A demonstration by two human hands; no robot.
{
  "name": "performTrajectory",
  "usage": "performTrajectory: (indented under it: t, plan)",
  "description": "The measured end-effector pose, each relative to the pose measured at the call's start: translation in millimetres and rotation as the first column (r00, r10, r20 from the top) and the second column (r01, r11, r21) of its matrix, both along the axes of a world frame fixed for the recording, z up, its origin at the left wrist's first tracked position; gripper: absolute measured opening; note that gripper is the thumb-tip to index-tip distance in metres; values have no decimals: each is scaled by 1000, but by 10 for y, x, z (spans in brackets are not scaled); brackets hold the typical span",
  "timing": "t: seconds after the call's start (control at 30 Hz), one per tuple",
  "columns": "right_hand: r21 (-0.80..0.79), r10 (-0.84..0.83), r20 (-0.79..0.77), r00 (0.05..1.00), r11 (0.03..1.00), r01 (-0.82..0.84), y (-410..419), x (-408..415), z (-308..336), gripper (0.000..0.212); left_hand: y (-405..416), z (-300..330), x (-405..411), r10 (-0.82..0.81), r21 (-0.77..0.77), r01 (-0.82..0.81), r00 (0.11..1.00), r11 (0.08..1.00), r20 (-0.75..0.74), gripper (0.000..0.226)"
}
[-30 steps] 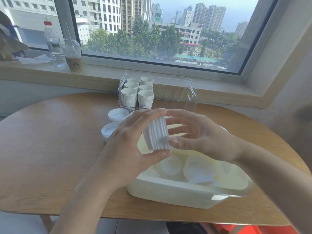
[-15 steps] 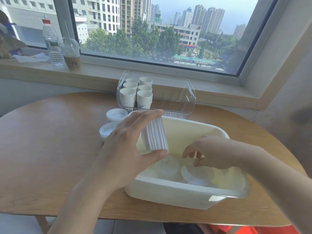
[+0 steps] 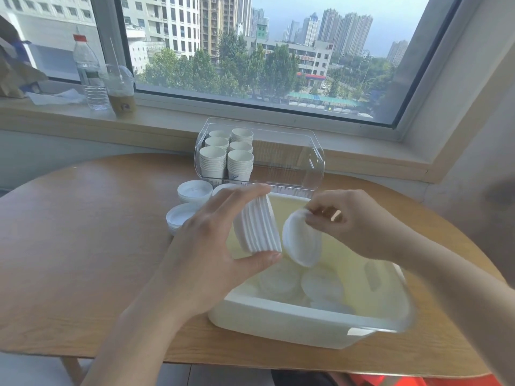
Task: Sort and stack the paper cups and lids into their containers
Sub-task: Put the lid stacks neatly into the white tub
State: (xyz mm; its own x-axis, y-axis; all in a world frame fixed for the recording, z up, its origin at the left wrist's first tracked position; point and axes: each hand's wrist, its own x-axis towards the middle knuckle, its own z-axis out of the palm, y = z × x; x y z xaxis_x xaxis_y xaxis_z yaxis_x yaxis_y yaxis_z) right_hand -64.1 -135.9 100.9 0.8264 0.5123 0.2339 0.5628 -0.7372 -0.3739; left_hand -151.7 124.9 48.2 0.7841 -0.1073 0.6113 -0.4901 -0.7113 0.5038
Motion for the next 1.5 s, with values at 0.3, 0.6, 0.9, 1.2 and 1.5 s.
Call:
performTrajectory:
  t: [0.3, 0.6, 0.9, 1.2, 1.5]
  plan:
    - [363, 26, -166, 986, 931, 37, 265, -164, 63, 17, 9, 0, 6, 5, -8, -5, 1000, 1000, -8, 79]
    - [356, 201, -343, 918, 932, -71, 322, -311, 132, 65, 4, 30, -6, -13, -8, 13, 1000, 1000, 3, 78]
    - [565, 391, -357, 848, 814, -138, 294, -325, 149, 58, 13, -4, 20, -1, -31, 1, 1000, 1000, 5, 82]
    - [593, 487, -381, 786, 781, -197, 314, -296, 144, 61, 20, -7, 37, -17, -33, 17, 1000, 999, -4, 84]
    - [580, 466, -376, 801, 793, -188, 326, -279, 123, 64, 30, -3, 45, -41, -30, 41, 999, 999, 9, 86]
